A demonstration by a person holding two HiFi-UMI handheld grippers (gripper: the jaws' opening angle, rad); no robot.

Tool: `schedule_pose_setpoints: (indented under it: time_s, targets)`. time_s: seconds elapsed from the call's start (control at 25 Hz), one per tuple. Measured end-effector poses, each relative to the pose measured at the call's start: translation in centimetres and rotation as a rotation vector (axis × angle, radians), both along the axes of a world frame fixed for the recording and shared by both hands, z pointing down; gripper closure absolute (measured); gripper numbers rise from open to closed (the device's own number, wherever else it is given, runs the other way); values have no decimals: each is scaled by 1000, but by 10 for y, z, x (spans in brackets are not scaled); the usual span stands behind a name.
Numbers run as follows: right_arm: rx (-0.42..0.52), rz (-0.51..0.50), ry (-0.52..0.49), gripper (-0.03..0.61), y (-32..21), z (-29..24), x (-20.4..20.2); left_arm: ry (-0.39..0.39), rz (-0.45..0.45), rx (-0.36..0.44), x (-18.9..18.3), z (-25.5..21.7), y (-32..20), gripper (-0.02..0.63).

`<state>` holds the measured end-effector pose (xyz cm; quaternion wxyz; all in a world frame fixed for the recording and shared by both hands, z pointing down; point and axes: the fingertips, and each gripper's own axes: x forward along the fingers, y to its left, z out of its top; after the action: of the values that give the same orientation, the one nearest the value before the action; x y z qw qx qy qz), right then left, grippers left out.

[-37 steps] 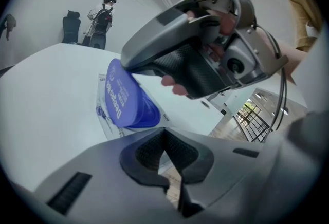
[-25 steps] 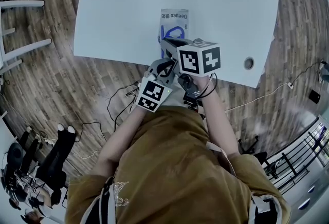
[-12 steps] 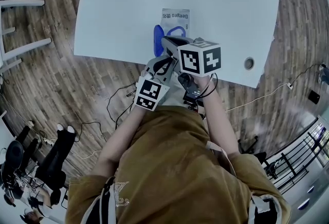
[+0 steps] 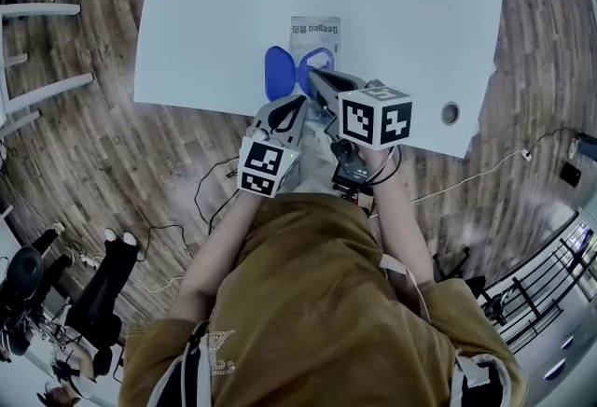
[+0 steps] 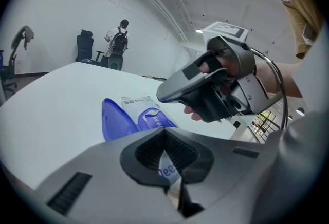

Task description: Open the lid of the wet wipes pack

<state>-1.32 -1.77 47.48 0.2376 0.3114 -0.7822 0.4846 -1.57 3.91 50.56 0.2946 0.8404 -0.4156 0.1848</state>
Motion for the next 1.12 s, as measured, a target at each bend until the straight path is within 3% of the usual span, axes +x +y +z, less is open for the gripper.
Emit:
schedule_pose_setpoints:
  time_s: [0.68, 1.12]
  targets:
    - [68, 84, 46, 568, -1, 5, 27, -17, -163, 1, -45, 6, -19, 612]
    - [133, 139, 75, 568, 0, 3, 47, -35, -191, -21, -50, 18, -19, 612]
